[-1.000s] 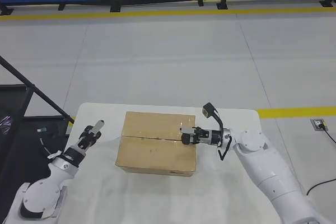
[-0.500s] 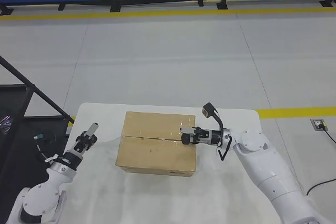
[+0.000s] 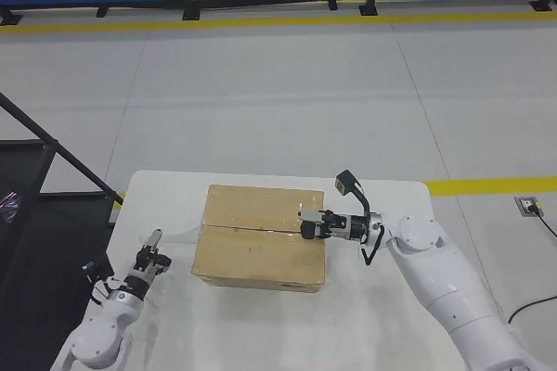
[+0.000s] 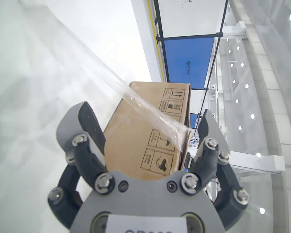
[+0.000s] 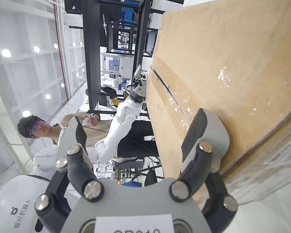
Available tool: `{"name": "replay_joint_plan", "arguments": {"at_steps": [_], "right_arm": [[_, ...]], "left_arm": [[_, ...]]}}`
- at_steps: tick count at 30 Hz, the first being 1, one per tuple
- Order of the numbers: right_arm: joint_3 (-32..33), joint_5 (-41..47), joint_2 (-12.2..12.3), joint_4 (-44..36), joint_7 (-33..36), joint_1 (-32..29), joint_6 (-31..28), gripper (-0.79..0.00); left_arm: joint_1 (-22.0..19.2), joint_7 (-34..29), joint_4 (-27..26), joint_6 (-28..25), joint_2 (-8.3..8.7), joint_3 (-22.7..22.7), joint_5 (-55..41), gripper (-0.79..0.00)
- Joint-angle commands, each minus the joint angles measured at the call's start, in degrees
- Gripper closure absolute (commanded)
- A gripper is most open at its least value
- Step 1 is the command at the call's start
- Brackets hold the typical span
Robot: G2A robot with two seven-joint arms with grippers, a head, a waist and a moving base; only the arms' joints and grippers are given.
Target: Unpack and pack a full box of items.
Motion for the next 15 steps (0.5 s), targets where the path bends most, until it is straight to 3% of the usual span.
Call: {"name": "replay_joint_plan", "arguments": {"at_steps": [1, 9, 15], "right_arm": [[0.0, 0.0, 0.0, 0.0, 0.0, 0.0, 0.0, -0.785], [0.0, 0.0, 0.0, 0.0, 0.0, 0.0, 0.0, -0.785], [0.0, 0.0, 0.0, 0.0, 0.0, 0.0, 0.0, -0.785]], "left_arm": [[-3.9, -1.4, 4.1, 1.0, -0.48, 1.6, -4.4, -0.785], [-15.2, -10.4, 16.7, 1.6, -1.69, 6.2, -9.2, -0.785], [-18.7, -10.8, 20.8, -2.7, -2.43, 6.5, -12.7, -0.785]]}}
